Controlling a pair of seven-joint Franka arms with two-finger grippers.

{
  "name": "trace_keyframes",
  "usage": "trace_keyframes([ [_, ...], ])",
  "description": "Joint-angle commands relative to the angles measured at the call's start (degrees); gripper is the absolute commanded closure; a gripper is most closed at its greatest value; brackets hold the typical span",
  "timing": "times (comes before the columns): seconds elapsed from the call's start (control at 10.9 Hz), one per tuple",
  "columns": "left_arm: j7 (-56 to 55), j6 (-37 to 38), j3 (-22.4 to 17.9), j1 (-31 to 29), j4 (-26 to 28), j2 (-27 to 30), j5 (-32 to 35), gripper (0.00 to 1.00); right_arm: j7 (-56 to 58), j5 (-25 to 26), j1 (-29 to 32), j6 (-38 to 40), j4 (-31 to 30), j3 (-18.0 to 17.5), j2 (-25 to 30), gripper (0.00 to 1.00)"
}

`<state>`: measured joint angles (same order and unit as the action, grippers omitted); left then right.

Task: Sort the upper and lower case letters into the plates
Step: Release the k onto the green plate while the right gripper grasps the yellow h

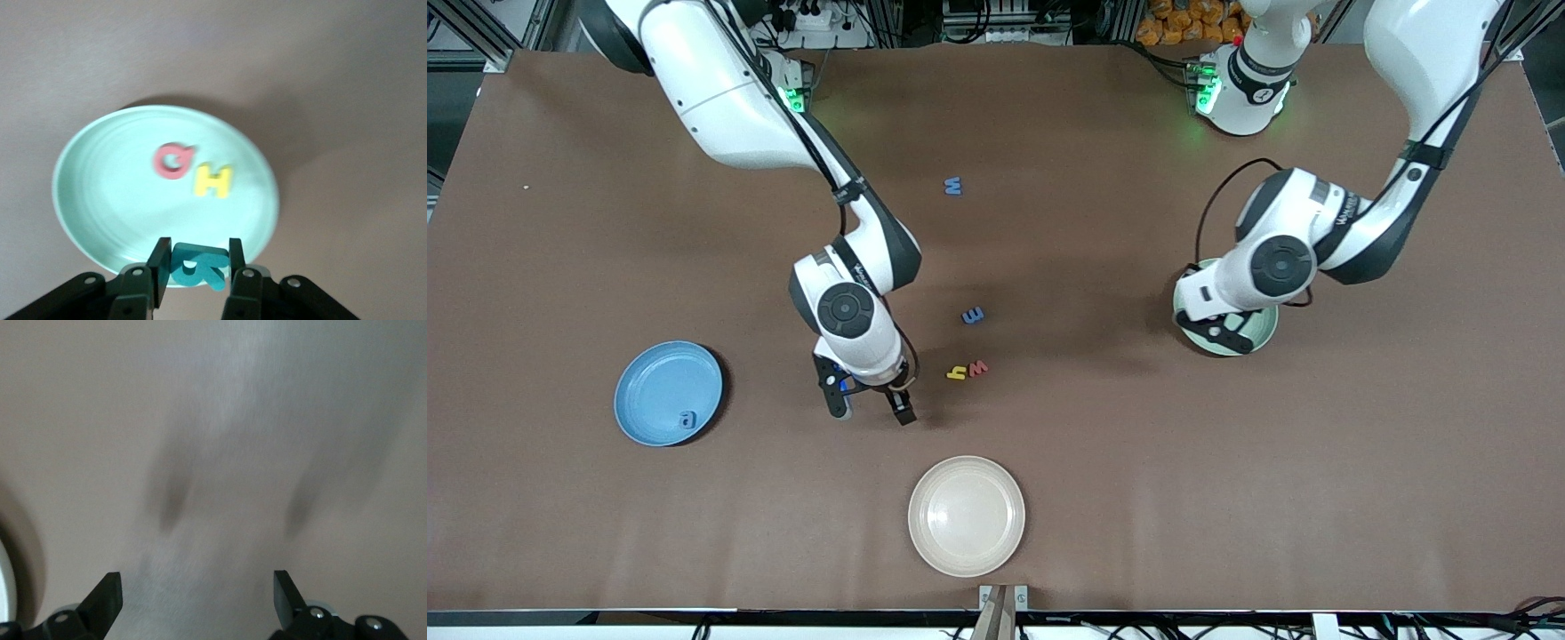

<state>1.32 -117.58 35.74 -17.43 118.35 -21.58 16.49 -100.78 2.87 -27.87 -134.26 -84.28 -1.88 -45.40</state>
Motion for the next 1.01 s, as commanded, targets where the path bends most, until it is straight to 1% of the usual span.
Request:
trace_keyframes([
  [0.0, 10.68, -6.94, -7.85, -0.07, 6.61, 3.04, -1.28, 0.93, -3.28, -4.00, -2.53, 0.49, 4.29, 0.74, -2.85, 0.00],
  [0.09, 11.42, -7.74, -8.93, 0.02, 7.32, 2.86, -1.81, 0.91, -5.02, -4.54, -3.41, 0.32, 5.60, 0.74, -3.81, 0.00],
  [0.18, 11.08, -7.75, -8.94, 0.46, 7.33, 2.77, -3.38, 0.67, -6.87, -4.63, -4.37, 0.32, 8.05, 0.74, -5.29, 0.00],
  [0.28, 10.38, -7.75, -9.02, 0.55, 7.42, 2.68, -4.79, 0.01, -8.28, -4.63, -5.08, 0.32, 9.04, 0.74, -6.61, 0.00],
  [0.46, 9.59, -7.75, -9.11, 0.64, 7.33, 2.42, -5.33, 0.00, -9.69, -4.54, -6.13, 0.23, 9.13, 0.82, -8.29, 0.00],
  [0.64, 7.83, -7.58, -9.02, 1.16, 7.24, 2.51, -5.86, 0.00, -11.10, -4.45, -6.84, 0.32, 9.05, 0.82, -8.82, 0.00],
  [0.74, 5.48, -7.40, -9.02, 2.04, 6.98, 2.51, -5.95, 0.00, -11.63, -4.45, -7.02, 0.32, 9.05, 0.82, -8.83, 0.00],
  [0.92, -5.21, -7.14, -8.50, 5.80, 5.67, 2.51, -5.95, 0.00, -12.16, -4.54, -7.28, 0.75, 9.05, 0.82, -8.83, 0.00],
])
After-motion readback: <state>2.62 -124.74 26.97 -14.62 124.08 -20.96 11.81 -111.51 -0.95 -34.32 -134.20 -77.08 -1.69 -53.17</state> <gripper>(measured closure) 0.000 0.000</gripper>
